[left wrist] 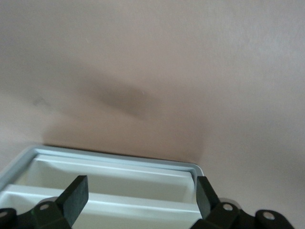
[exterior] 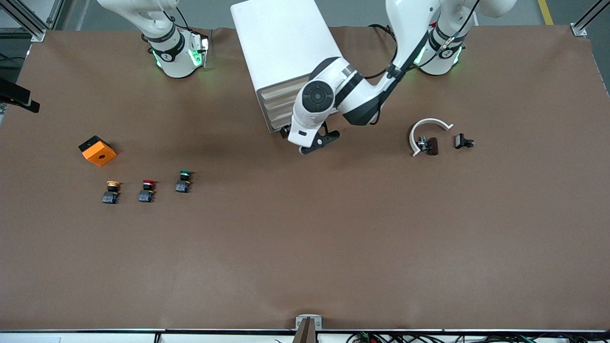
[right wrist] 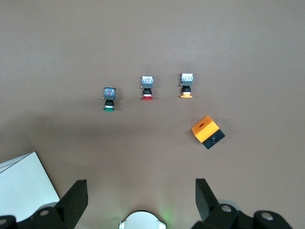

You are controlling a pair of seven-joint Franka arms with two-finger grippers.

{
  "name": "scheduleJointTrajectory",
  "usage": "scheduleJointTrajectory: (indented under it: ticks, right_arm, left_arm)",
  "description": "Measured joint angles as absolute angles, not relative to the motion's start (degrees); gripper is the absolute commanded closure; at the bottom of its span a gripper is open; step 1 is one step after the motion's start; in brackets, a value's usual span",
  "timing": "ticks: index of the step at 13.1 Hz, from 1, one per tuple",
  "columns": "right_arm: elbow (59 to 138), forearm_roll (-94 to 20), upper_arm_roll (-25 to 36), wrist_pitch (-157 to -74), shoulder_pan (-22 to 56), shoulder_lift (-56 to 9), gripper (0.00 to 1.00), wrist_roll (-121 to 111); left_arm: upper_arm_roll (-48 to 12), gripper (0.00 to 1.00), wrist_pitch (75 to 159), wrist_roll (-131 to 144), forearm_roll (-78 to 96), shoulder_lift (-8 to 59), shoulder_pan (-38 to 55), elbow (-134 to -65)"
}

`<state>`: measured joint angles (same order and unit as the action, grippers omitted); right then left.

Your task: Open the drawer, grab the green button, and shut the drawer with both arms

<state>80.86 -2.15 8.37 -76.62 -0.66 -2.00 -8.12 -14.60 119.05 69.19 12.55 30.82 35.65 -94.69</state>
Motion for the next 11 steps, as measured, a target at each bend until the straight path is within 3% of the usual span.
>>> scheduleJointTrajectory:
  ticks: [6, 11]
  right_arm:
    - [87.3, -1.3, 7.8, -82.6, -1.0, 2.6, 0.0, -10.1]
    - [88.6, 0.3, 6.0, -84.2, -1.3, 3.6, 0.0, -10.6]
  left_arm:
    - [-14.2, 0.0, 111.2, 57.3, 12.3, 24.9, 23.1, -94.7]
    - [-14.2, 0.0, 110.4, 53.5, 3.5, 20.4, 15.1, -96.2]
